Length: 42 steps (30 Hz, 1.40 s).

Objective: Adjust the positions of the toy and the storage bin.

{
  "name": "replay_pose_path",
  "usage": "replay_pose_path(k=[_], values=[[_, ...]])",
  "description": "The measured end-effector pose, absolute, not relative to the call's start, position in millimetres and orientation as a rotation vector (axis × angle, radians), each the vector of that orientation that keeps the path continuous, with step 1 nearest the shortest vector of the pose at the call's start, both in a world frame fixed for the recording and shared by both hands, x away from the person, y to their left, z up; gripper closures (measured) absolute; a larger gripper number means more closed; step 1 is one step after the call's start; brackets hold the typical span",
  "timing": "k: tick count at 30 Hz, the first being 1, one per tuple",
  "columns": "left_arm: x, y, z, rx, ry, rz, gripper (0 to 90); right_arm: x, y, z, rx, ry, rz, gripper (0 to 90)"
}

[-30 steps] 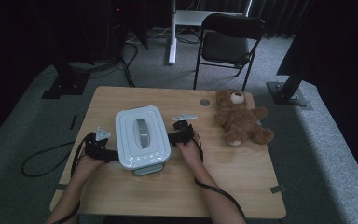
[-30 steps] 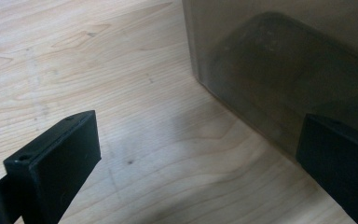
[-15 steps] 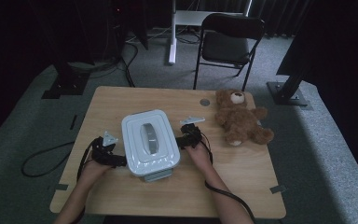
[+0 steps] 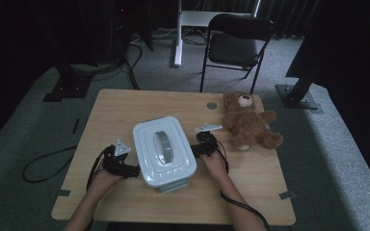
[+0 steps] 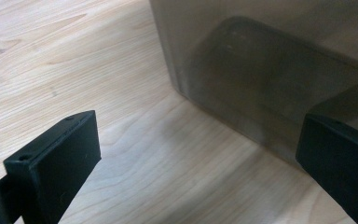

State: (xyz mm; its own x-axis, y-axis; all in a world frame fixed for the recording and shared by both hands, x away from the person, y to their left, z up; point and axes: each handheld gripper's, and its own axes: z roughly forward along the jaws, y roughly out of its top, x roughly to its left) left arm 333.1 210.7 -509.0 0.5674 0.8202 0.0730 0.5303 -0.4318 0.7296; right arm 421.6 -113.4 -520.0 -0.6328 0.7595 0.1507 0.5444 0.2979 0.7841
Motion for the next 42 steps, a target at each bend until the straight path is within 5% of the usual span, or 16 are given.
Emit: replay_pose_path(k=[42], values=[[318, 160, -507, 2.159, 0.921, 0.439, 0.3, 390, -177, -523, 1.214, 2.254, 1.247, 15.6]])
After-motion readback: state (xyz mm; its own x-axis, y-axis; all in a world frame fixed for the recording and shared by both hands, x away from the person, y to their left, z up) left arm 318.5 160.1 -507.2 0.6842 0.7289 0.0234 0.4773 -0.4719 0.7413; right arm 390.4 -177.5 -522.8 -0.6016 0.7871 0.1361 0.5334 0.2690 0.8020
